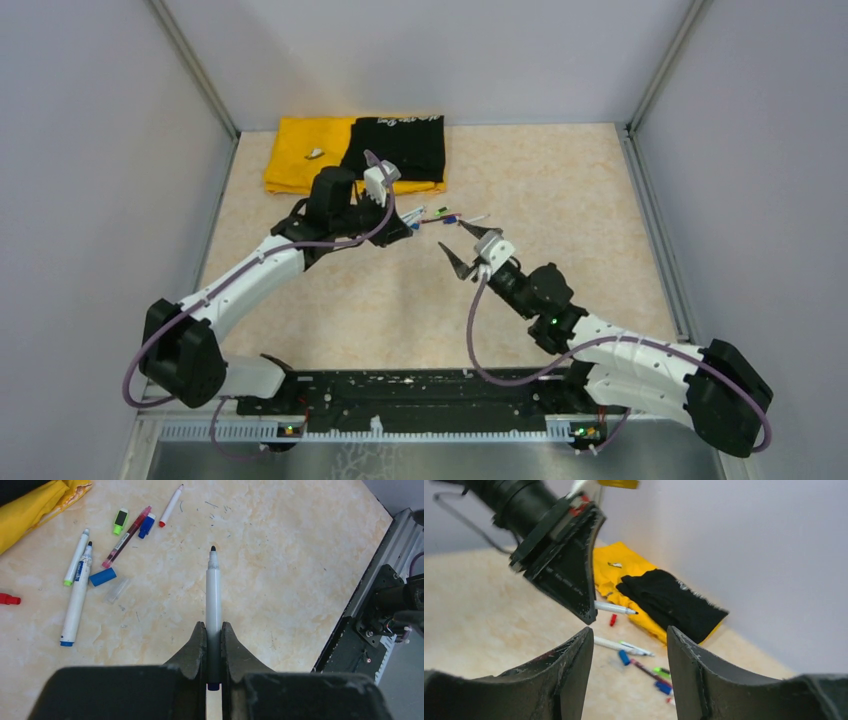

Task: Insert the pens into the pen caps
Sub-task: Adjust the pen.

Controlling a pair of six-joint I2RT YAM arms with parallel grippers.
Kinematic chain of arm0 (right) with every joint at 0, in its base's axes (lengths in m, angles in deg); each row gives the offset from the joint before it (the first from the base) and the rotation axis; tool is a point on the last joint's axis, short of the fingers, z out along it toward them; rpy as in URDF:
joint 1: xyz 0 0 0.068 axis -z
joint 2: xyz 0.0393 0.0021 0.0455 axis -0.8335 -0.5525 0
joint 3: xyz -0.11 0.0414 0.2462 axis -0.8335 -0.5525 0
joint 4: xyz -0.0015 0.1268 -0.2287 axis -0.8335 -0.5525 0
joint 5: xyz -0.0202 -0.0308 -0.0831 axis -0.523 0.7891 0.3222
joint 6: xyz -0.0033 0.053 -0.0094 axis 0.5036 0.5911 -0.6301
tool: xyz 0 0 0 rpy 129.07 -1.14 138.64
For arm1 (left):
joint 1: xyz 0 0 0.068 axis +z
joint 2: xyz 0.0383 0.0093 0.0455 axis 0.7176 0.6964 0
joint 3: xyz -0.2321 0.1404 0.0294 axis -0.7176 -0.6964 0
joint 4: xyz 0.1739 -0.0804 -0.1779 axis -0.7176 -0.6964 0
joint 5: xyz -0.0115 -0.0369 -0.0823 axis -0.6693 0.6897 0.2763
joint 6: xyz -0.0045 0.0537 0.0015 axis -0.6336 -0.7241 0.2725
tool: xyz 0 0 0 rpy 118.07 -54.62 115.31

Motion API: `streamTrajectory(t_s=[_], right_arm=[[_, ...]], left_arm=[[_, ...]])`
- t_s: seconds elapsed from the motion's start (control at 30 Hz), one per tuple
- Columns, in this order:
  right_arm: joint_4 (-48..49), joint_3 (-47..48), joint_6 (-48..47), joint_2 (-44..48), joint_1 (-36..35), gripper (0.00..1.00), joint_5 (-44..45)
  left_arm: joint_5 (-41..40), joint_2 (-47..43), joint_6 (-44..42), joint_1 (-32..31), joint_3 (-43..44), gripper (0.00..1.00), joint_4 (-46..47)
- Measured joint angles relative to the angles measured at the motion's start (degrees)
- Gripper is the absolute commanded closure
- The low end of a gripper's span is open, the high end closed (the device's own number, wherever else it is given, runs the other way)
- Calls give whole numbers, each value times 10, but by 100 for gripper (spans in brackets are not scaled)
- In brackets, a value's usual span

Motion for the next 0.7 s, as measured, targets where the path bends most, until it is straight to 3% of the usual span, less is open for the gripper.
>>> streamTrajectory(t_s=[0.1,0.2,0.37,0.53,0.7], right_arm=[[0,3,197,0,0,46,97],[-73,34,421,0,0,46,189],[-193,108,697,-21,0,46,258],[-259,129,863,-49,0,46,267],[-269,129,948,-86,6,46,259]], left_arm=[[0,-6,3,0,-5,100,9],[0,-11,4,0,-10,100,25],[1,-20,5,0,-14,100,47],[3,-22,5,0,-15,100,60],[17,-22,5,0,-20,100,68]])
